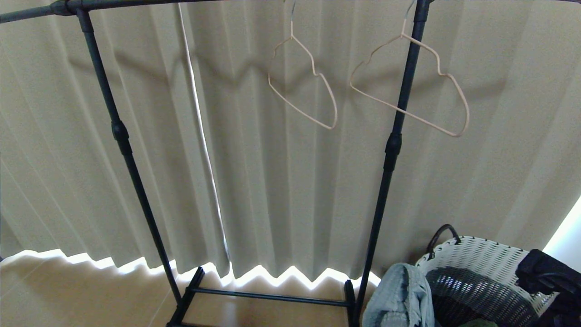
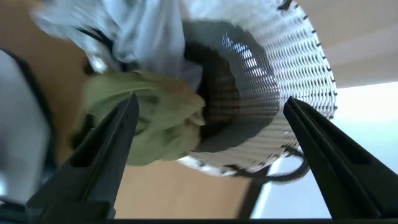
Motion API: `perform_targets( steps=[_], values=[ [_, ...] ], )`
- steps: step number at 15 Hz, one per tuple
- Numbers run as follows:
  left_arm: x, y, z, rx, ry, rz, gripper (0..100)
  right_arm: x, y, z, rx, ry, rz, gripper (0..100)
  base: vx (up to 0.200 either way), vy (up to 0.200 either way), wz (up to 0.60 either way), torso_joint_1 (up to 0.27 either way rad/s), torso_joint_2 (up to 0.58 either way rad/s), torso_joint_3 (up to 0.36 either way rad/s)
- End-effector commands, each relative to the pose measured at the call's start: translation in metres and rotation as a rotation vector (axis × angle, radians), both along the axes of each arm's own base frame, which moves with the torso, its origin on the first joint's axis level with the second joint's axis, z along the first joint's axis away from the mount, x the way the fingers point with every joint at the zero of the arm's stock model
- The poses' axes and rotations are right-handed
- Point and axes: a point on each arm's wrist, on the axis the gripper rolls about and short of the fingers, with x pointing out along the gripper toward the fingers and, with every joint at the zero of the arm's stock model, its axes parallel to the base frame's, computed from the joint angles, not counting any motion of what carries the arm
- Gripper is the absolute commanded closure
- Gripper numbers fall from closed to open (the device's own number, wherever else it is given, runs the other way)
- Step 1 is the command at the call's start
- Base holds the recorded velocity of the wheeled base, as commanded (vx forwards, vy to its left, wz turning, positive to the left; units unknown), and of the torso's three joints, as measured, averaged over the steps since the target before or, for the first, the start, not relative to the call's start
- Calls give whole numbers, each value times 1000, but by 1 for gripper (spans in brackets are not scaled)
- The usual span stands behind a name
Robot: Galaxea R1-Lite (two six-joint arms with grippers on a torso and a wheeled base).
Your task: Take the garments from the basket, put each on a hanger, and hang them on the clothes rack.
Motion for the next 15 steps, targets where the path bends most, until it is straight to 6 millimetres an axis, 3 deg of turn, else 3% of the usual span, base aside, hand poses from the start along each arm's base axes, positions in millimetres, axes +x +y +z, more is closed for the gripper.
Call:
perform_targets(
  steps=[1,11,15],
  values=[
    [0,0,0,0,0,0,0,30,-15,-33,-40,182,3,0,0,0,0,0,0,0],
    [0,0,0,0,0,0,0,52,-15,-69,-9,289,50,0,0,0,0,0,0,0],
    [0,0,0,0,0,0,0,42,-6,-64,-17,257,95,0,0,0,0,0,0,0]
  ],
)
